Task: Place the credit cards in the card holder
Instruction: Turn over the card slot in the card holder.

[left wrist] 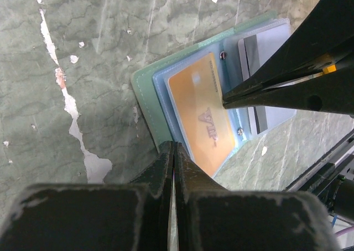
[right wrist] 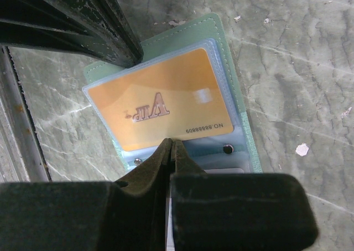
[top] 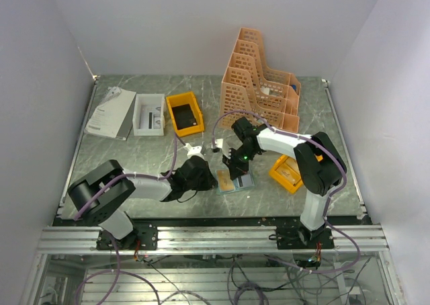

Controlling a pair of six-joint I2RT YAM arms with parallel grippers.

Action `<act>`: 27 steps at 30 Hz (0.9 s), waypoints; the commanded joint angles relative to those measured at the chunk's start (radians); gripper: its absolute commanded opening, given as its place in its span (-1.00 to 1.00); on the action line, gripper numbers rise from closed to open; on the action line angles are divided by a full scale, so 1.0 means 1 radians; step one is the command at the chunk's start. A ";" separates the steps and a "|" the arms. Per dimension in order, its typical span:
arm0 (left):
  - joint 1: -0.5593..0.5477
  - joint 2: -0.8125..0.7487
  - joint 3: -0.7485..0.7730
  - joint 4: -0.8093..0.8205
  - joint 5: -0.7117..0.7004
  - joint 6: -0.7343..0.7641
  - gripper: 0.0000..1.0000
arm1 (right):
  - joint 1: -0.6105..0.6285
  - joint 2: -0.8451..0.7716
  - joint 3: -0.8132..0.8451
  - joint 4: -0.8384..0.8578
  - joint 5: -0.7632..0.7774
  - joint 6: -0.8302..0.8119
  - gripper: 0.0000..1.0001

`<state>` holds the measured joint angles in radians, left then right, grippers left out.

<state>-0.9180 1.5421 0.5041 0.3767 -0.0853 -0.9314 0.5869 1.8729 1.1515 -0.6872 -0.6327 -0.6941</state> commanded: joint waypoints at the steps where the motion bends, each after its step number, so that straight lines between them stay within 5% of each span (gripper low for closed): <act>1: 0.003 0.017 0.028 0.039 0.024 0.009 -0.86 | 0.010 0.026 0.007 0.007 0.033 -0.006 -1.00; 16: -0.007 0.021 0.041 0.050 0.041 0.022 -0.84 | 0.011 0.021 0.009 0.009 0.033 -0.003 -0.91; 27: -0.016 0.013 0.042 0.052 0.043 0.020 -0.45 | 0.010 0.006 0.008 0.014 0.033 0.002 -0.82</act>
<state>-0.9268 1.5574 0.5171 0.3920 -0.0647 -0.9222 0.5907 1.8729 1.1538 -0.6930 -0.6289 -0.6876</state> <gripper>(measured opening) 0.262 0.086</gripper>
